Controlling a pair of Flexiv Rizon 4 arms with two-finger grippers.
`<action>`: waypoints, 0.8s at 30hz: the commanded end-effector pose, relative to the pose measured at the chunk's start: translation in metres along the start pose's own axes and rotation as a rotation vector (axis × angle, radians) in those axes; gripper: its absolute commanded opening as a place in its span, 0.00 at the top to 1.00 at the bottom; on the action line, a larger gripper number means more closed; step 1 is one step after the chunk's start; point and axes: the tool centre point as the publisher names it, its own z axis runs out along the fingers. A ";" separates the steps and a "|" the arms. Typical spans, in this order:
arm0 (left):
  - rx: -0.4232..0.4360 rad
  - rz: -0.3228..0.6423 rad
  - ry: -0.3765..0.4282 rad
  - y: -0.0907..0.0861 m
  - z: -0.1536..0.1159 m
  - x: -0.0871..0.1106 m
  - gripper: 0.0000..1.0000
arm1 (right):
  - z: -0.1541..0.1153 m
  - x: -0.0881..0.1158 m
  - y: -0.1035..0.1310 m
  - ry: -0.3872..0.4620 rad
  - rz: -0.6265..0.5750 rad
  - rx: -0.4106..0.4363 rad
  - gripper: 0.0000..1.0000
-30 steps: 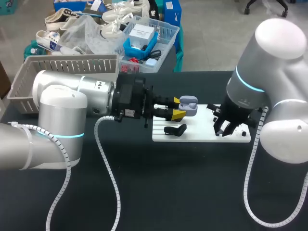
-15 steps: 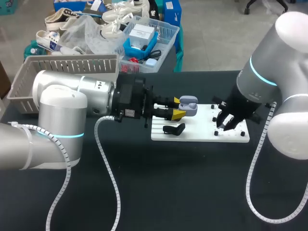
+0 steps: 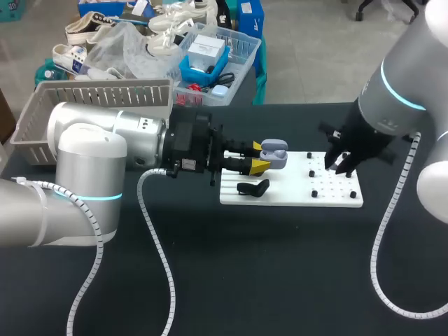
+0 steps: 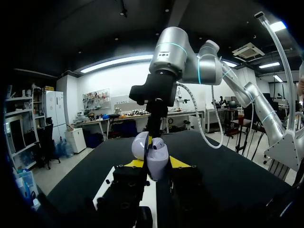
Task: Pick up each earbud case from the left stands, insert the matching earbuds, close the lid, and place the case in the box.
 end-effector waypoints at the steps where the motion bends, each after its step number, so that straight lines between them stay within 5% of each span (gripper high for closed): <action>1: 0.000 0.001 -0.001 0.001 0.001 0.001 1.00 | -0.035 0.011 0.006 -0.099 -0.023 0.002 1.00; 15: 0.000 0.001 -0.001 0.001 0.001 0.001 1.00 | -0.114 0.035 0.079 -0.178 -0.295 -0.017 1.00; 24: 0.000 0.001 -0.001 0.001 0.001 0.001 1.00 | -0.115 0.043 0.102 -0.016 -0.441 -0.005 1.00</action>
